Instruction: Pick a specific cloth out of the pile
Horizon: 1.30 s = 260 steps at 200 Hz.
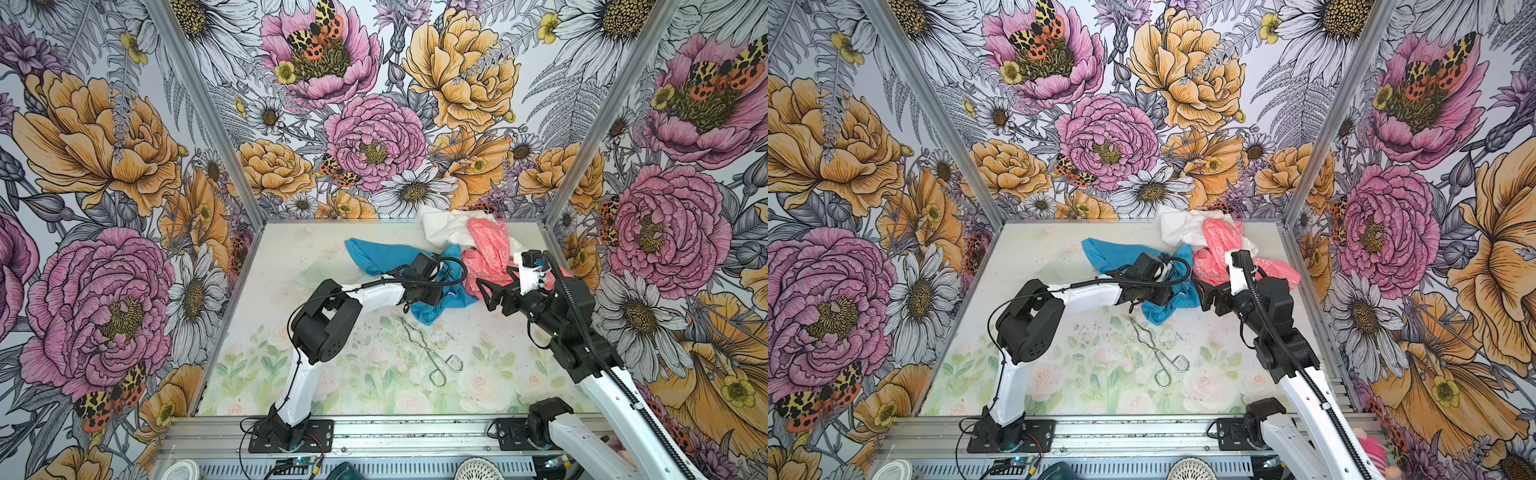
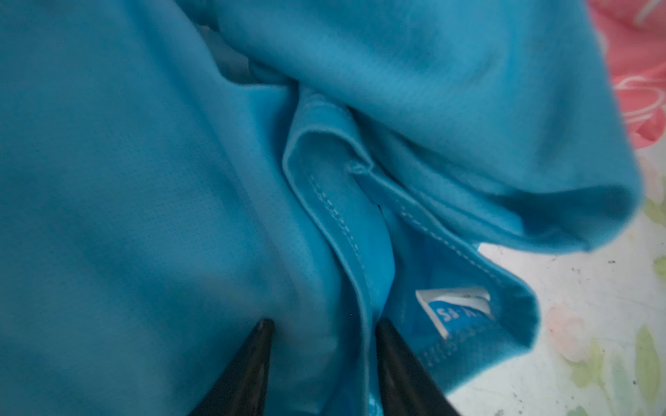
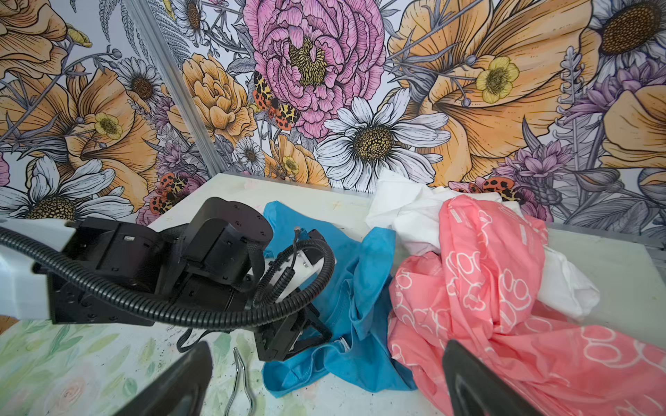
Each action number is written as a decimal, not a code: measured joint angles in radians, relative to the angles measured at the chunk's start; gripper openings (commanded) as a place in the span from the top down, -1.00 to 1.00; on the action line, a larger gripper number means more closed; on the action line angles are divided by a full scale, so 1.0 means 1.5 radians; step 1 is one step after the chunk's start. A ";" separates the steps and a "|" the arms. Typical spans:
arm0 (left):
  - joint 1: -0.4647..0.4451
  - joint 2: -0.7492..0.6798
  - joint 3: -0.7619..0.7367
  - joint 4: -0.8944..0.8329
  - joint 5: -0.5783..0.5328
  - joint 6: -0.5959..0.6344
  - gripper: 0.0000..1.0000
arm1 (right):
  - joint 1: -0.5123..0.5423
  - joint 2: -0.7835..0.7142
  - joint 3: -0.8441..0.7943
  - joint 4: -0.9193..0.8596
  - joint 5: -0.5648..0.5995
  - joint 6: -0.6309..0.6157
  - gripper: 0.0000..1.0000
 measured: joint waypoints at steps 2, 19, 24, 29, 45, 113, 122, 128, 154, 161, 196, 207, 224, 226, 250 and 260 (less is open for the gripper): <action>0.000 0.002 0.001 0.000 0.000 -0.002 0.31 | 0.000 -0.001 0.000 0.000 0.000 0.000 -0.99; 0.000 0.015 0.010 -0.001 -0.003 -0.011 0.50 | 0.000 -0.003 0.000 0.000 0.000 0.000 -0.99; 0.000 0.018 0.013 -0.001 -0.004 -0.012 0.57 | 0.000 -0.003 0.000 0.000 0.001 0.000 -0.99; 0.000 0.020 0.015 -0.001 -0.004 -0.011 0.65 | 0.000 -0.003 0.000 0.000 0.001 0.000 -0.99; 0.000 0.022 0.023 -0.003 -0.009 -0.020 0.83 | 0.000 -0.003 0.000 0.000 0.002 0.000 -0.99; 0.002 -0.012 0.034 0.002 -0.042 -0.020 1.00 | 0.000 -0.010 0.000 0.000 0.015 -0.002 -0.99; 0.004 -0.030 0.034 0.002 -0.045 -0.020 1.00 | 0.000 -0.013 0.000 0.000 0.017 -0.005 -0.99; 0.006 -0.044 0.033 0.002 -0.047 -0.020 1.00 | 0.000 -0.015 0.000 0.000 0.018 -0.005 -0.99; 0.023 -0.115 0.027 0.019 -0.055 -0.020 1.00 | 0.000 -0.023 0.000 0.000 0.025 -0.007 -0.99; 0.028 -0.136 0.026 0.025 -0.055 -0.020 1.00 | 0.000 -0.026 0.000 0.000 0.027 -0.008 -0.99; 0.052 -0.214 0.025 0.040 -0.061 -0.020 1.00 | 0.000 -0.034 0.000 0.000 0.036 -0.010 -0.99; 0.059 -0.234 0.025 0.042 -0.065 -0.019 1.00 | 0.000 -0.035 0.000 0.000 0.036 -0.010 -0.99; 0.069 -0.261 0.025 0.042 -0.072 -0.017 1.00 | 0.000 -0.036 0.000 0.000 0.036 -0.010 -0.99; 0.070 -0.264 0.025 0.042 -0.072 -0.017 1.00 | 0.000 -0.036 0.000 0.000 0.036 -0.010 -0.99; 0.082 -0.291 0.025 0.042 -0.081 -0.013 1.00 | 0.000 -0.037 0.000 0.000 0.036 -0.010 -0.99; 0.088 -0.301 0.025 0.042 -0.085 -0.012 1.00 | 0.000 -0.037 0.000 0.000 0.036 -0.010 -0.99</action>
